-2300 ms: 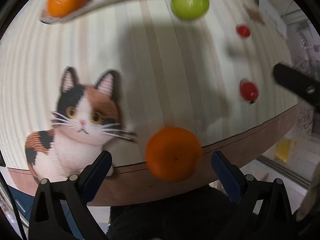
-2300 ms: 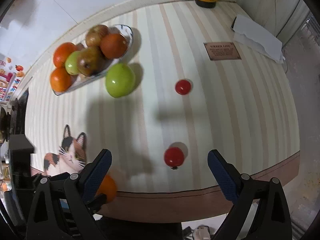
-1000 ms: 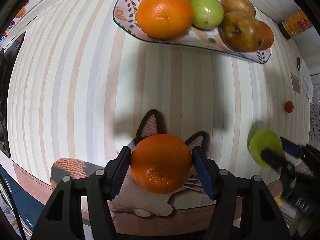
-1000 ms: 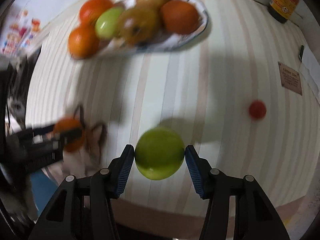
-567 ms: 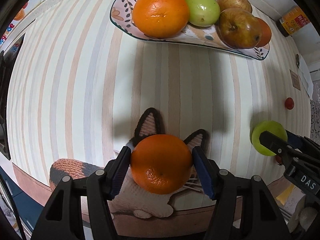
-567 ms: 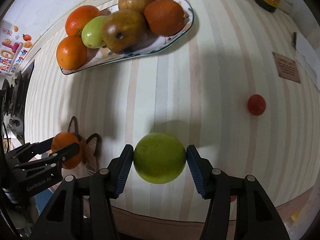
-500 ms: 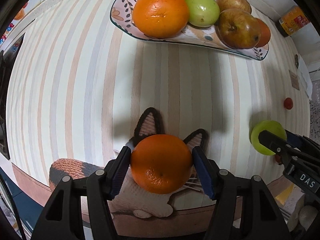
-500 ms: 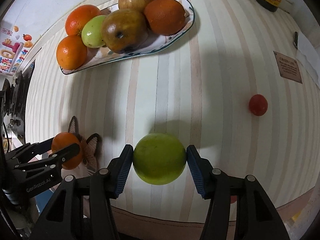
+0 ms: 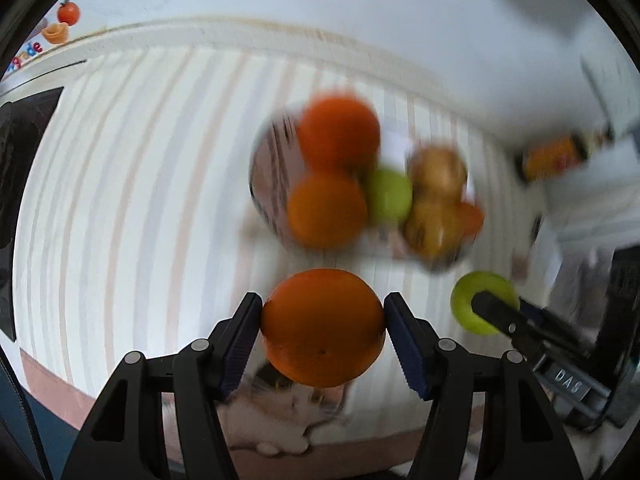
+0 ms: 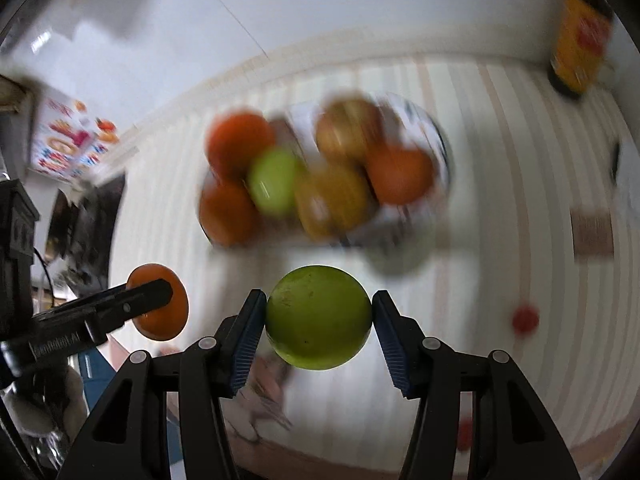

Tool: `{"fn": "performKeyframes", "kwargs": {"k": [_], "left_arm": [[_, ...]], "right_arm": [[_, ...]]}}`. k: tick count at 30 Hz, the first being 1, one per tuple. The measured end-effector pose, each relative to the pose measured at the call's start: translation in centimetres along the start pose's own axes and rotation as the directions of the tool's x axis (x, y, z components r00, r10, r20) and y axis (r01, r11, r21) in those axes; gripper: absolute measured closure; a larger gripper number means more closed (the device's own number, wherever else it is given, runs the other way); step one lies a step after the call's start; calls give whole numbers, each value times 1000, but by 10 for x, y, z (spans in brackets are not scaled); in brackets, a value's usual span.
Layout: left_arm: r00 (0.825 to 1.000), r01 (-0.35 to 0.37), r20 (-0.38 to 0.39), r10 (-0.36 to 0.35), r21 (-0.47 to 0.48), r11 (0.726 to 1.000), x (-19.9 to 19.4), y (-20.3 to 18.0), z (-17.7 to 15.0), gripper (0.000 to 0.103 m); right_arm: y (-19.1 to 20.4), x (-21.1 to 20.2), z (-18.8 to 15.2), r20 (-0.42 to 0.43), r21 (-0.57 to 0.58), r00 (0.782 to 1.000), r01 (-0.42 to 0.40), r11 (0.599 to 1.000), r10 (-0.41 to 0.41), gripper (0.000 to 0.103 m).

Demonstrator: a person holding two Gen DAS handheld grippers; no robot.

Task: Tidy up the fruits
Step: 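Place the tangerine on the plate with the left tool while the right tool places the green apple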

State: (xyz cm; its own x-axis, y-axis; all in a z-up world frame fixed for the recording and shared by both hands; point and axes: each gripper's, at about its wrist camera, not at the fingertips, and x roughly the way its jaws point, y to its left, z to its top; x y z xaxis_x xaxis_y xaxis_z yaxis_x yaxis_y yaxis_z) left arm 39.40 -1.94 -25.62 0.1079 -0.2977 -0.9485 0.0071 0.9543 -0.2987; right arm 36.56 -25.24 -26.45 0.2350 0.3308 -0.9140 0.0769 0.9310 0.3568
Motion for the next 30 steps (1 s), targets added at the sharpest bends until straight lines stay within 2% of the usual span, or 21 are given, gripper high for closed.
{"fn": "performKeyframes", "kwargs": {"k": [5, 8, 11, 19, 27, 30], "left_arm": [[1000, 8, 6, -8, -83, 997, 5, 23, 57, 42], [1000, 0, -17, -2, -129, 992, 20, 37, 81, 42], [999, 0, -51, -9, -165, 986, 36, 51, 93, 42], [988, 53, -129, -82, -215, 975, 69, 59, 91, 41], [986, 69, -128, -106, -268, 961, 70, 65, 92, 41], [983, 71, -145, -111, -261, 963, 71, 62, 97, 40]], "right_arm": [[28, 3, 67, 56, -33, 998, -7, 999, 9, 46], [35, 26, 107, 28, -19, 1000, -2, 1000, 2, 46], [42, 53, 130, -2, -22, 1000, 28, 999, -28, 46], [53, 95, 145, -66, -89, 995, 73, 993, -79, 46], [57, 111, 149, -118, -113, 987, 93, 989, -106, 45], [56, 113, 151, -125, -96, 988, 84, 992, -95, 39]]}}
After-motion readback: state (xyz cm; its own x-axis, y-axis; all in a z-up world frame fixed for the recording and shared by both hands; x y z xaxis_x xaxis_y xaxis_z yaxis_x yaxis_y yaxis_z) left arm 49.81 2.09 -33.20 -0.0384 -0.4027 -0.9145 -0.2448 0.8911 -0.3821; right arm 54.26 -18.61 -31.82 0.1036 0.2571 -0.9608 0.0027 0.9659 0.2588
